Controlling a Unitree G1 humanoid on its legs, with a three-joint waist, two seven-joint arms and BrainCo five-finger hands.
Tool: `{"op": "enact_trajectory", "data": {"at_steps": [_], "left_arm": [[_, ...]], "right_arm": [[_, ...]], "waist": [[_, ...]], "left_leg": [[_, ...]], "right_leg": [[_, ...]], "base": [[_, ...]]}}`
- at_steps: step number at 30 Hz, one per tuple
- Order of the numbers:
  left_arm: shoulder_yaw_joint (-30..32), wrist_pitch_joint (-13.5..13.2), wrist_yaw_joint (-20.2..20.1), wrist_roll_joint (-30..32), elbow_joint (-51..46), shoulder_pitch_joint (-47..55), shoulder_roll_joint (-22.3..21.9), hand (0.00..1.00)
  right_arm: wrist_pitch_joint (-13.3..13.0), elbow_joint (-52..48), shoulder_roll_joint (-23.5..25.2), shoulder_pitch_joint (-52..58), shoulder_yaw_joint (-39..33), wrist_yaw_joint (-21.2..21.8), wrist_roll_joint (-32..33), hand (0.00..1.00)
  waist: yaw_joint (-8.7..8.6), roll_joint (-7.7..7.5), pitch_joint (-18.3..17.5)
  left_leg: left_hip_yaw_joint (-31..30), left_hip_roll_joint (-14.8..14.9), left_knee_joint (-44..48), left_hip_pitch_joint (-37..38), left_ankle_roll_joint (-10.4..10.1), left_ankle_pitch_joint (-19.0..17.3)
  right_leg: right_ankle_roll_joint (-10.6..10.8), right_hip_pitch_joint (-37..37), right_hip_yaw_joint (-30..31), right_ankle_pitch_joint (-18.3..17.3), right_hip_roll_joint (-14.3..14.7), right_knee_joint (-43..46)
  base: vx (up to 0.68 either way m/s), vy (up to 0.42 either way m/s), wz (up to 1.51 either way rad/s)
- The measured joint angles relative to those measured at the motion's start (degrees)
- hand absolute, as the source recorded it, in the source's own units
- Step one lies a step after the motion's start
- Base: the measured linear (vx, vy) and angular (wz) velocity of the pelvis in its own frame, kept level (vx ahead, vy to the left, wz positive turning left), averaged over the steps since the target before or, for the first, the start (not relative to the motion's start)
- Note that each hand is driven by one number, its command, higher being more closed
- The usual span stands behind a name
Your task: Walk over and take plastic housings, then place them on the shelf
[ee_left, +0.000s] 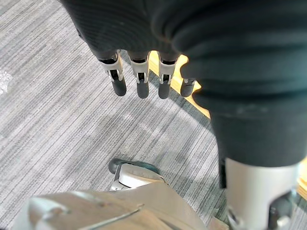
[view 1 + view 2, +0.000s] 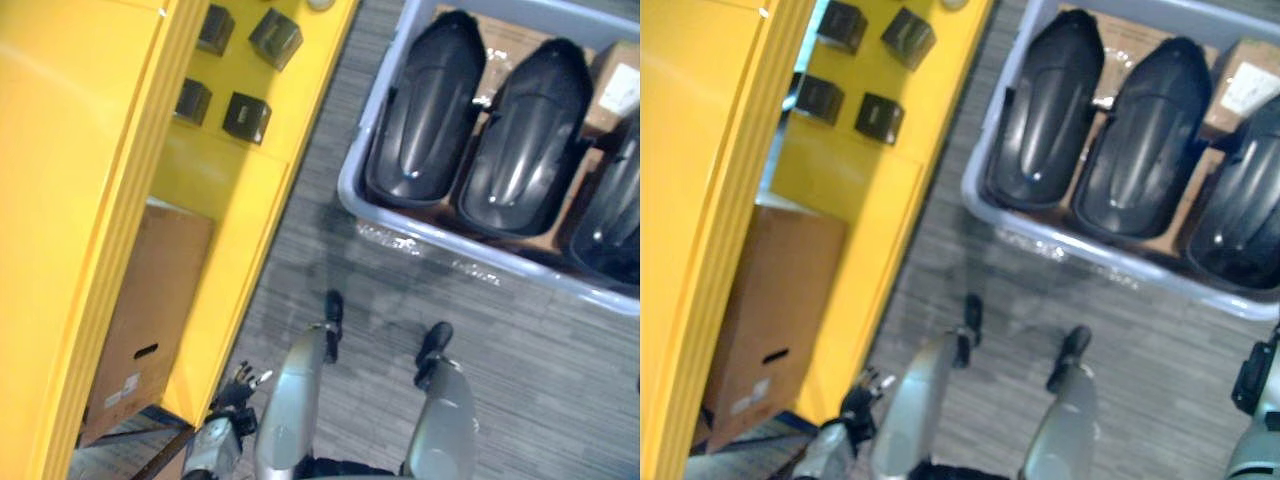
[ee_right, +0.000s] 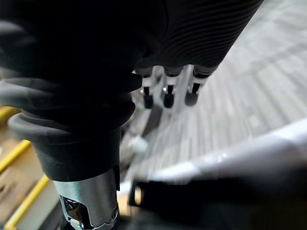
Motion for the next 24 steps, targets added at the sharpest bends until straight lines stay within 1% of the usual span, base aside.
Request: {"op": "enact_trajectory", "data": {"at_steps": [2, 3, 4, 7, 9, 13, 15, 16, 18, 20, 21, 23, 24], "left_arm": [[-0.34, -0.05, 0.04, -0.08, -0.04, -0.04, -0.11, 0.00], [-0.42, -0.05, 0.04, -0.08, -0.04, -0.06, -0.11, 0.00], [-0.49, -0.12, 0.04, -0.10, -0.04, -0.12, -0.11, 0.00], [-0.55, -0.15, 0.04, -0.18, -0.03, -0.27, -0.12, 0.00], [-0.60, -0.17, 0.04, -1.77, 0.01, -0.36, -0.14, 0.00], [-0.61, -0.28, 0.06, -1.82, 0.02, -0.40, -0.16, 0.00], [-0.71, -0.28, 0.07, -1.86, 0.02, -0.44, -0.15, 0.00], [-1.03, -0.30, 0.07, -1.89, 0.01, -0.52, -0.13, 0.00], [-1.63, -0.75, 0.08, -2.15, -0.02, -0.61, -0.02, 0.00], [-2.16, -1.58, 0.09, -2.13, -0.17, -0.69, 0.07, 0.00], [-2.31, -1.86, 0.07, -2.09, -0.35, -0.74, 0.07, 0.00], [-2.93, -2.62, 0.02, -1.62, -1.78, -0.74, 0.20, 0.00], [-3.31, -2.65, 0.04, -1.64, -2.43, -0.70, 0.29, 0.00]], "right_arm": [[1.28, 0.06, 0.00, -0.08, 1.88, 2.21, -1.67, 0.00], [1.44, 0.07, 0.00, -0.08, 2.01, 2.55, -2.22, 0.00], [2.06, 0.07, 0.00, -0.13, 2.11, 3.45, -2.23, 1.00], [4.21, 0.40, 0.00, -0.13, 2.97, 5.23, -2.49, 1.00], [6.62, 1.25, 0.01, -0.11, 3.30, 6.55, -3.61, 1.00], [9.61, 1.38, -0.95, -0.38, 2.64, 6.67, -4.61, 1.00], [10.40, 1.67, -1.17, -0.48, 2.30, 6.59, -5.18, 1.00], [11.06, 1.73, -1.23, -0.67, 1.64, 6.40, -6.48, 1.00], [12.38, 1.91, -1.25, -1.08, 1.66, 5.64, -9.08, 1.00], [14.44, 2.06, -1.23, -1.66, 1.66, 3.78, -11.51, 1.00], [15.68, 2.06, -1.16, -1.93, 1.63, 2.51, -13.03, 1.00], [19.35, 2.43, -0.64, -2.87, 1.64, -0.75, -16.65, 1.00], [20.05, 2.47, -0.47, -2.95, 1.63, -1.48, -17.28, 1.00]], "waist": [[0.32, 0.04, -0.02], [0.38, 0.04, -0.02], [0.57, 0.04, -0.02], [0.95, 0.05, -0.02], [1.19, 0.05, -0.02], [1.25, 0.05, -0.02], [1.16, 0.05, -0.02], [1.13, 0.06, -0.02], [1.13, 0.10, -0.05], [1.16, 0.10, -0.05], [1.26, 0.10, -0.05], [1.40, 0.10, -0.05], [1.43, 0.10, -0.05]], "left_leg": [[-0.26, 0.03, -0.04, 0.00, -0.15, 0.12], [-0.33, 0.03, -0.04, -0.01, -0.18, 0.13], [-0.36, 0.04, -0.06, 0.00, -0.23, 0.17], [-0.38, 0.08, -0.18, -0.07, -0.36, 0.29], [-0.46, 0.10, -0.22, -0.07, -0.40, 0.34], [-0.62, 0.25, -0.06, -0.04, -0.44, 0.36], [-0.62, 0.33, -0.06, 0.04, -0.51, 0.41], [-0.59, 0.41, -0.10, 0.18, -0.58, 0.46], [-0.60, 0.55, -0.25, 0.37, -0.73, 0.63], [-0.64, 0.55, -0.75, 0.51, -0.74, 1.03], [-0.70, 0.55, -0.92, 0.53, -0.80, 1.19], [-0.76, 0.57, -0.96, 0.60, -0.85, 1.32], [-0.76, 0.57, -0.97, 0.63, -0.84, 1.34]], "right_leg": [[-0.15, -0.13, -0.14, -0.41, -0.02, 0.67], [-0.19, -0.15, -0.16, -0.49, -0.02, 0.82], [-0.31, -0.27, -0.15, -0.63, -0.03, 1.03], [-0.43, -0.50, -0.14, -0.81, -0.04, 1.27], [-0.42, -0.52, -0.19, -0.98, -0.04, 1.40], [-0.60, -0.50, -0.30, -1.28, 0.03, 1.85], [-0.67, -0.50, -0.30, -1.33, 0.09, 1.96], [-0.73, -0.48, -0.29, -1.37, 0.13, 2.07], [-0.82, -0.44, -0.29, -1.42, 0.23, 2.22], [-0.84, -0.45, -0.35, -1.43, 0.24, 2.21], [-0.85, -0.45, -0.40, -1.43, 0.24, 2.21], [-0.86, -0.39, -0.42, -1.43, 0.27, 2.24], [-0.86, -0.36, -0.42, -1.43, 0.27, 2.23]], "base": [[-0.01, -0.052, 0.05], [-0.01, -0.048, 0.04], [0.00, -0.033, 0.01], [0.00, -0.012, 0.00], [0.00, -0.016, 0.01], [0.00, -0.008, 0.00], [0.00, 0.000, 0.00], [0.00, -0.035, -0.03], [-0.01, -0.039, -0.01], [-0.01, -0.035, 0.03], [-0.01, -0.030, 0.03], [-0.01, -0.014, 0.02], [0.00, 0.000, 0.00]]}}
